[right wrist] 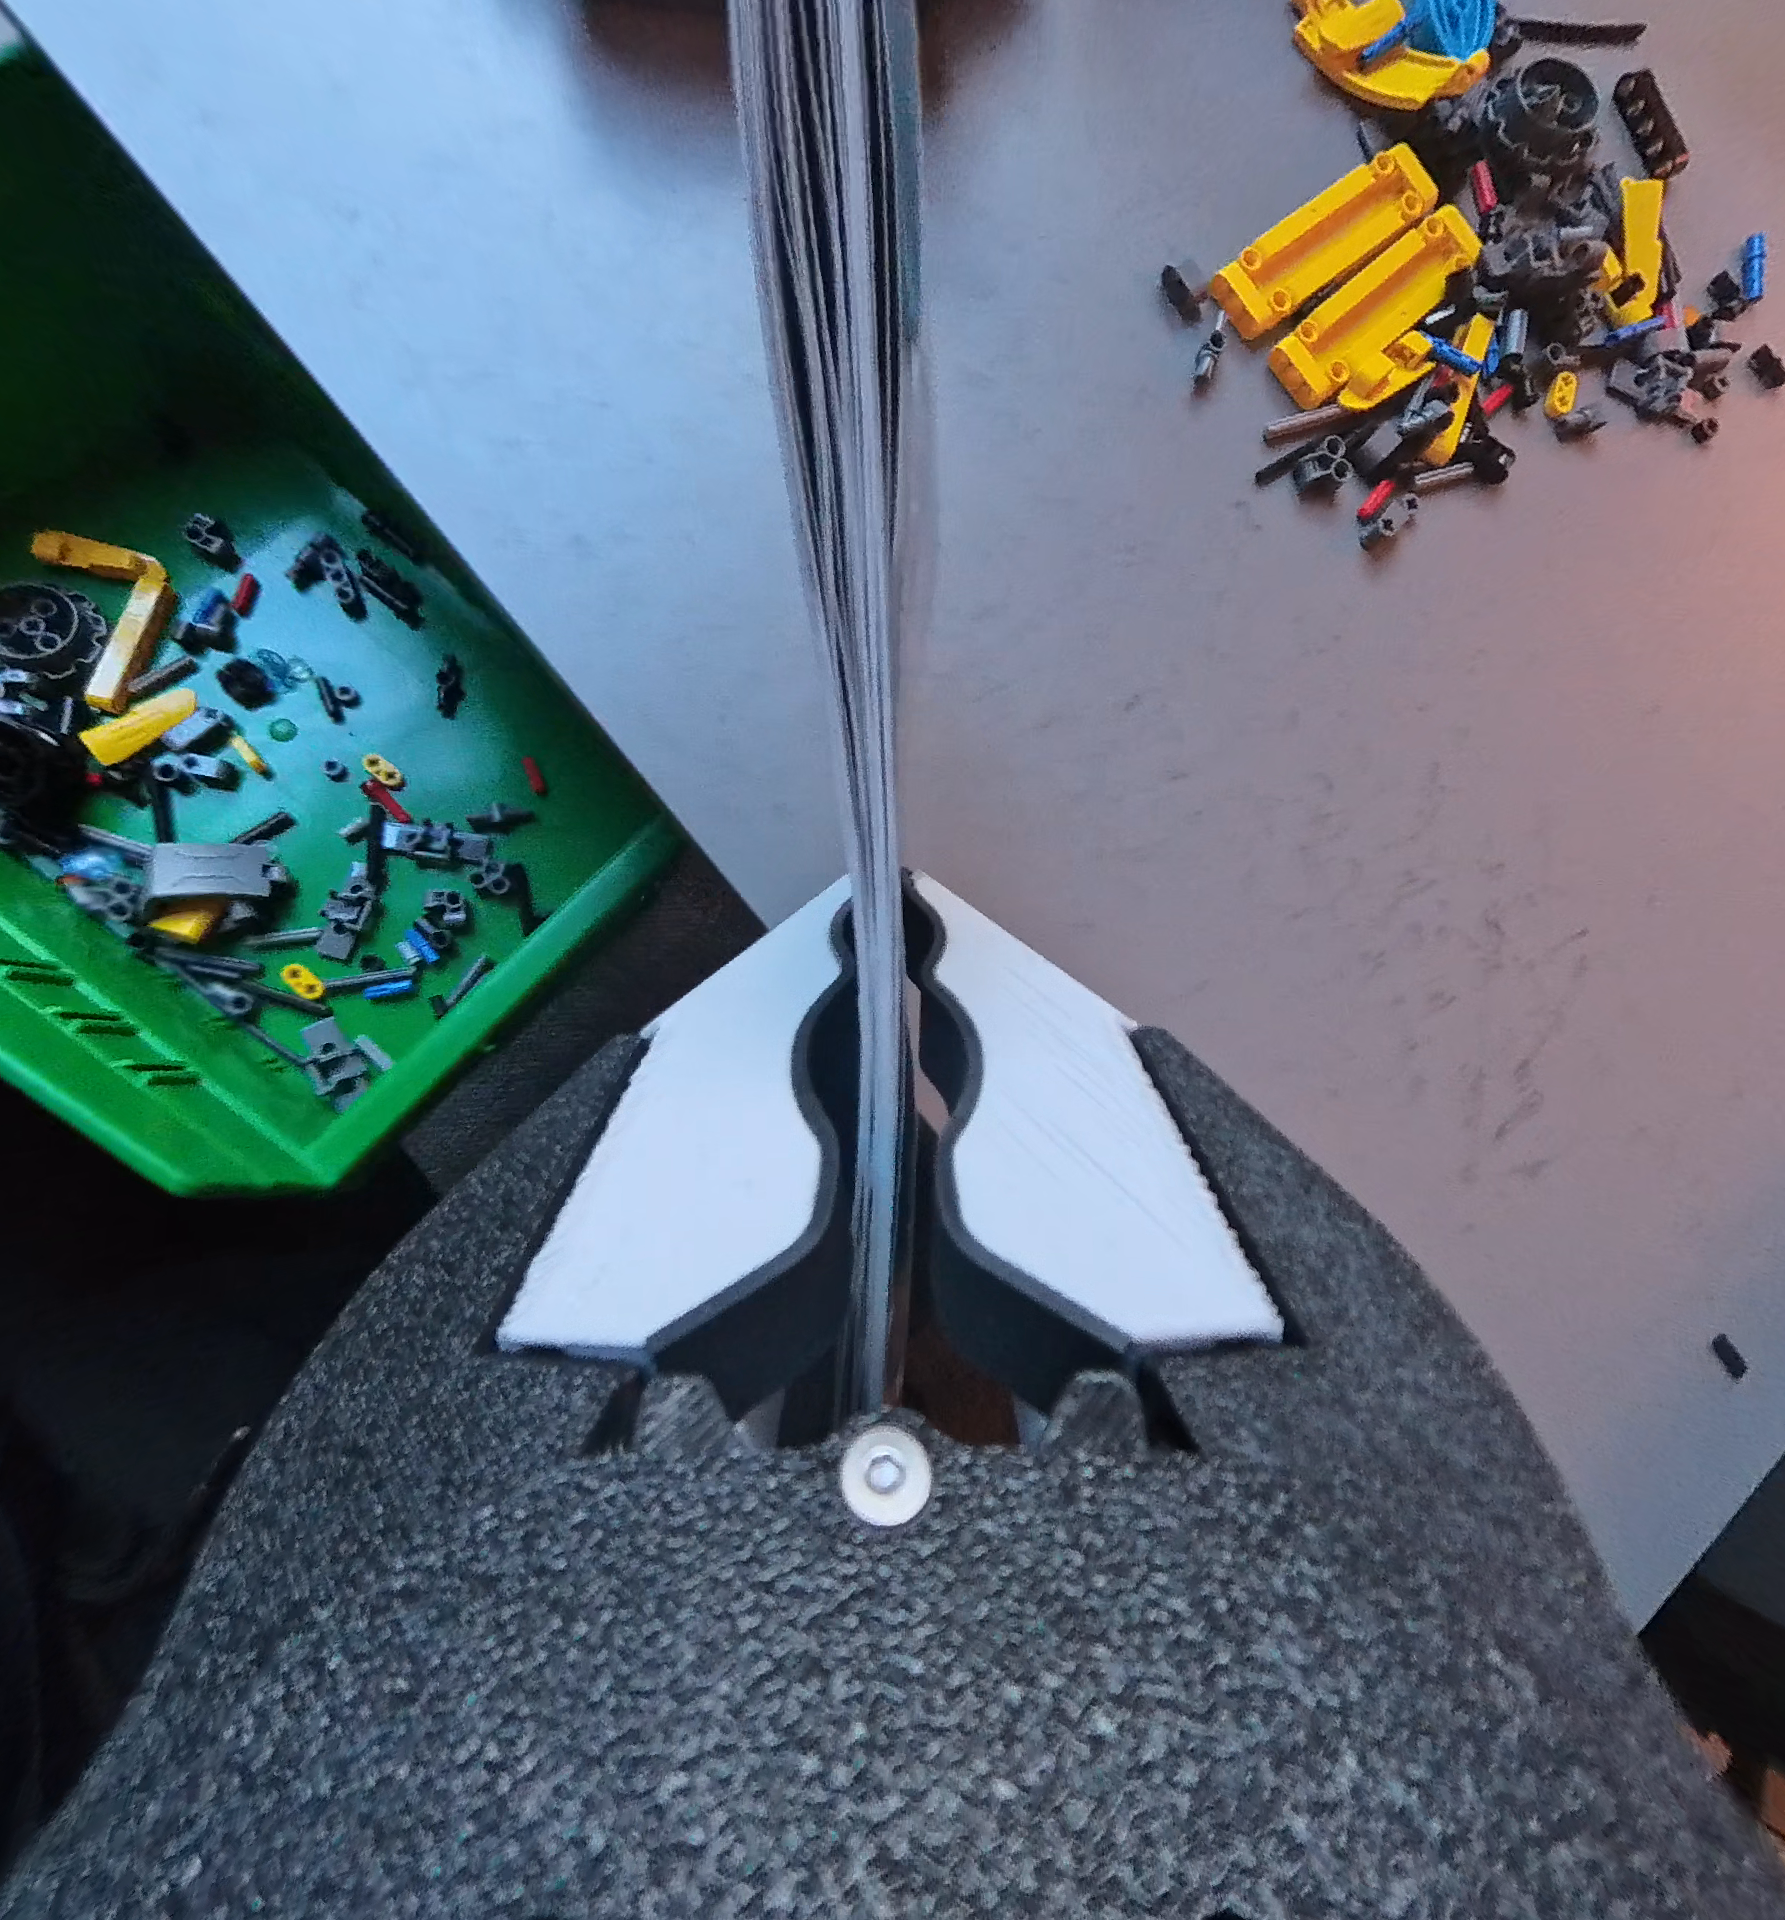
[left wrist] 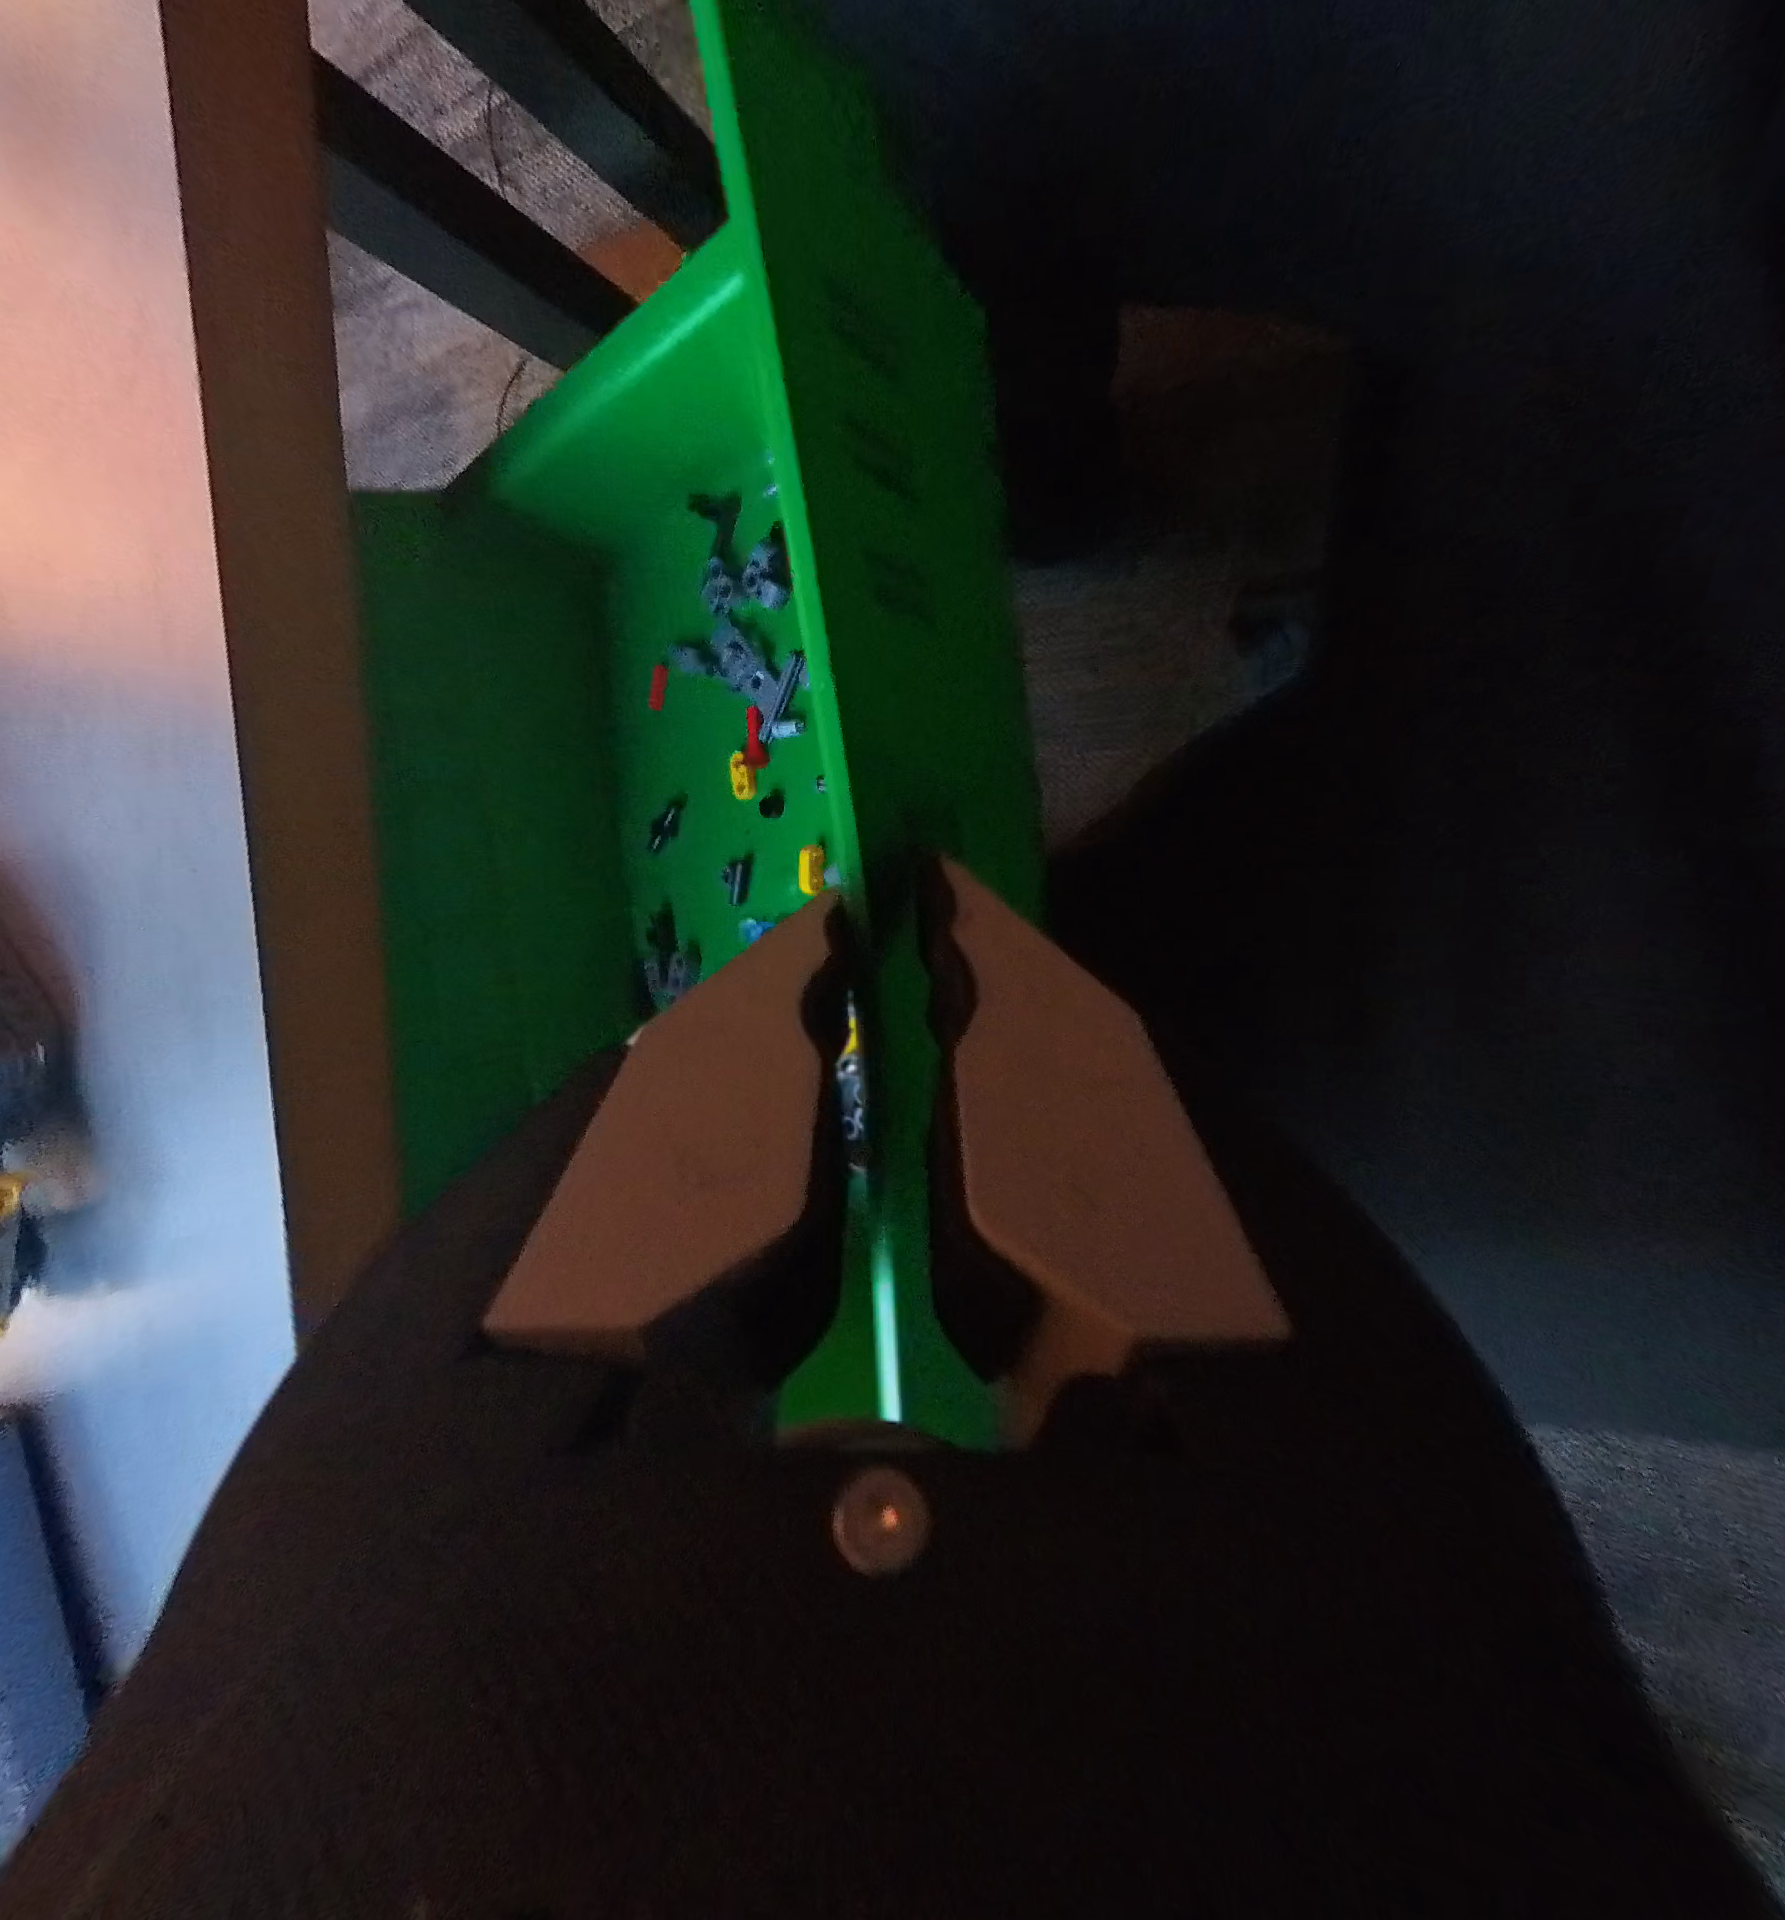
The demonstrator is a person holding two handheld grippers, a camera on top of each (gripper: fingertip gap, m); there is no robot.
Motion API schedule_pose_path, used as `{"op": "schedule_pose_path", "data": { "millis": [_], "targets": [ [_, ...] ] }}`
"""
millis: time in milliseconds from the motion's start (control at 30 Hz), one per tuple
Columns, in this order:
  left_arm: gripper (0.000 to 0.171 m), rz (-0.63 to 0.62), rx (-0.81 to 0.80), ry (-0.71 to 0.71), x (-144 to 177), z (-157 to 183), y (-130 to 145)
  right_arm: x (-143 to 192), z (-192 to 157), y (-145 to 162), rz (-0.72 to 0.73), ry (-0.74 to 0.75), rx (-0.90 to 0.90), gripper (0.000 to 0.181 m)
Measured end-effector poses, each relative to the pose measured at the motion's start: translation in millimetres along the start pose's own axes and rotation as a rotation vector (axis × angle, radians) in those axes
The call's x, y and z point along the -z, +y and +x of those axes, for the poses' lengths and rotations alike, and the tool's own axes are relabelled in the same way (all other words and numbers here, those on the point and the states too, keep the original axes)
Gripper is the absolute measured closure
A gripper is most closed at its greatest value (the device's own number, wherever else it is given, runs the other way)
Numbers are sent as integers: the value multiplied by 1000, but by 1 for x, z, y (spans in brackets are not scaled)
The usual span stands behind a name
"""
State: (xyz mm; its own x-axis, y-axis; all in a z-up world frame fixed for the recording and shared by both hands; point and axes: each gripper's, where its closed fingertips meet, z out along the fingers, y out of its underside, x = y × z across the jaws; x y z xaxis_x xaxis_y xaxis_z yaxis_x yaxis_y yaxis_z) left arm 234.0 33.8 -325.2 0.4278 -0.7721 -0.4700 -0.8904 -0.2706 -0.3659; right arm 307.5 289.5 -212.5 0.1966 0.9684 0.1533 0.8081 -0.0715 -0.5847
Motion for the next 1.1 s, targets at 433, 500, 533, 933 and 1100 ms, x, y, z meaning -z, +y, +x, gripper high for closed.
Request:
{"op": "schedule_pose_path", "data": {
  "millis": [433, 500, 533, 933, 1100],
  "targets": [
    [169, -29, 104, 84, 66, 57, 12, 4, -21, -4, 32, -28, 15, 181],
    [168, -42, 158, 144, 74, 71, 11, 4, -24, -4, 35, -35, 15, 181],
    [168, -38, 192, 168, 77, 77, 10, 4, -25, -4, 36, -39, 16, 181],
    [169, 34, 346, 235, 83, 98, 6, 1, -38, 0, 32, -64, 30, 181],
    [170, 19, 381, 236, 80, 99, 3, -1, -34, 0, 24, -59, 28, 181]
  ]
}}
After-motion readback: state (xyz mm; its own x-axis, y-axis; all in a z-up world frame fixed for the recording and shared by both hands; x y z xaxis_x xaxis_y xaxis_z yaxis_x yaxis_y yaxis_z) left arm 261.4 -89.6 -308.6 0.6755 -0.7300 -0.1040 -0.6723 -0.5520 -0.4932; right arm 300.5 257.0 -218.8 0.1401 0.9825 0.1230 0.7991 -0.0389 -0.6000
